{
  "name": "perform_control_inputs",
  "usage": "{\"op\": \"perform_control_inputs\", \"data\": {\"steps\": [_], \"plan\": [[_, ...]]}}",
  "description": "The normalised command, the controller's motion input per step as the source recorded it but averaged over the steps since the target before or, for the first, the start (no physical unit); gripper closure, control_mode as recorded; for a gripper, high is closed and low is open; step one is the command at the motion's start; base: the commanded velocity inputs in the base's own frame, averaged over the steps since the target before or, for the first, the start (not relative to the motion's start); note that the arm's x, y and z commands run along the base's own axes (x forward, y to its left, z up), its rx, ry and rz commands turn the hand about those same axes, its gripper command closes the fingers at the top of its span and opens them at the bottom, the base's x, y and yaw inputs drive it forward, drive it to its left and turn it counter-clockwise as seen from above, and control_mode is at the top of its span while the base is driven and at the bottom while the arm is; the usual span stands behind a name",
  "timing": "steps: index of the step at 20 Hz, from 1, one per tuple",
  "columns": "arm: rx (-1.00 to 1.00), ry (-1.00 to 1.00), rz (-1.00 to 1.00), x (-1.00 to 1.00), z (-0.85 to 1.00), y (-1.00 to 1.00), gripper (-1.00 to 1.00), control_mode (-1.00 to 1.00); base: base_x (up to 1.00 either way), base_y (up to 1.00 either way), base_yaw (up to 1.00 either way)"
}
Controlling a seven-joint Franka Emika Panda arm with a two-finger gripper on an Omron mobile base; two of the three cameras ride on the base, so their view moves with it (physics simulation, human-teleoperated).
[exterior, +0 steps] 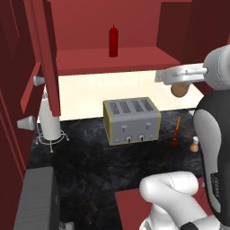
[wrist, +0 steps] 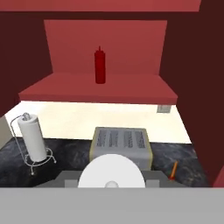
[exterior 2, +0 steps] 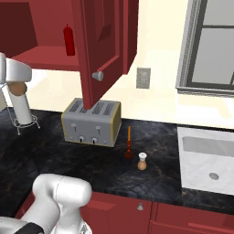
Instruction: There are various items on the counter. Only move the condiments/shakers into the cabinet.
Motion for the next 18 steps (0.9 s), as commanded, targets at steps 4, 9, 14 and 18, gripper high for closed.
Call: {"op": "perform_control_inputs", "data": {"steps": [4, 9, 14, 18], "plan": [[0.00, -0.15, 0.00, 0.42, 0.00, -0.29, 1.00, -1.00, 0.00, 0.00, 0.00], [0.00, -0.07, -0.01, 0.60, 0.03, -0.11, 1.00, -1.00, 0.00, 0.00, 0.00], [0.00, 0.00, -0.08, 0.72, 0.04, 0.00, 1.00, -1.00, 0.00, 0.00, 0.00], [0.00, 0.00, -0.12, 0.67, 0.13, 0.00, 1.00, -1.00, 0.00, 0.00, 0.00]]}}
